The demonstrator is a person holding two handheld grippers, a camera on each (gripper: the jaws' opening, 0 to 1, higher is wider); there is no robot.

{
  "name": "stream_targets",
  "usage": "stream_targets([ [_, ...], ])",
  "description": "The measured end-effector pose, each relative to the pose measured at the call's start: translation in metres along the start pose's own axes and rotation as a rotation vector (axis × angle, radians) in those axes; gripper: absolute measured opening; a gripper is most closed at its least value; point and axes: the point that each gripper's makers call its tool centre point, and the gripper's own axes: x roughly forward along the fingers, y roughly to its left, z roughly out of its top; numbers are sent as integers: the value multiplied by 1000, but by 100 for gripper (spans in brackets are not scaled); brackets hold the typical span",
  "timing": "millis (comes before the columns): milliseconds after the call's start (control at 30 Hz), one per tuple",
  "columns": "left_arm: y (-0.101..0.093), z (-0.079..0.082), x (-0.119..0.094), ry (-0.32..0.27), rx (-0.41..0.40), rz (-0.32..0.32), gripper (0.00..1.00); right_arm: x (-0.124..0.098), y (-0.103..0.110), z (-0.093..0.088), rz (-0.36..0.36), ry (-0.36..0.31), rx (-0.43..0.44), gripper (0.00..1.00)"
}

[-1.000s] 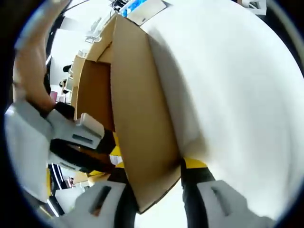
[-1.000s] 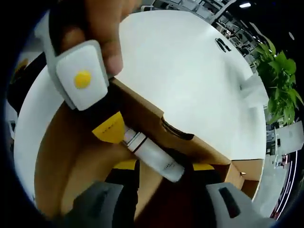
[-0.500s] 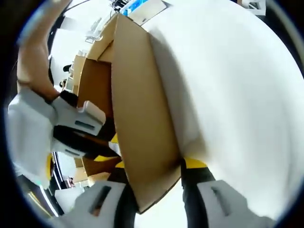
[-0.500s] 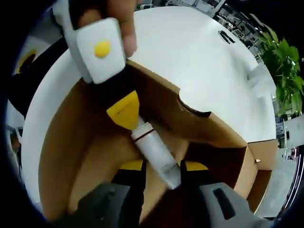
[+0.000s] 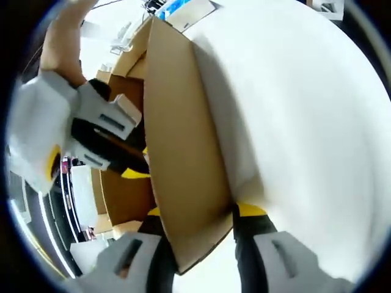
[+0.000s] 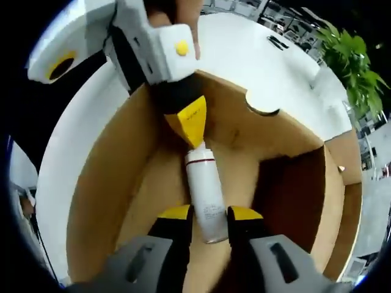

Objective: Operate the shoe box by opening the lid, removing the specified soft item, and placing it in the target area until the item is outside and the box remains undamaged.

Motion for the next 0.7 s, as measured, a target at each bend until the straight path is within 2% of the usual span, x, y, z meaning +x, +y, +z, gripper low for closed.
stream_targets([
  [100, -1, 0, 0, 1, 0, 1, 34, -8, 3, -17, -35, -22, 156, 21],
  [300, -2, 1, 0, 6, -2, 3, 34, -23, 13, -47, -127, -44, 337, 21],
  [467, -3, 1, 0, 16, 0, 7, 34, -32, 21, -65, -179, -47, 446, 21],
  [700, -3, -2, 0, 26, 4, 10, 34, -40, 31, -81, -216, -35, 491, 21],
])
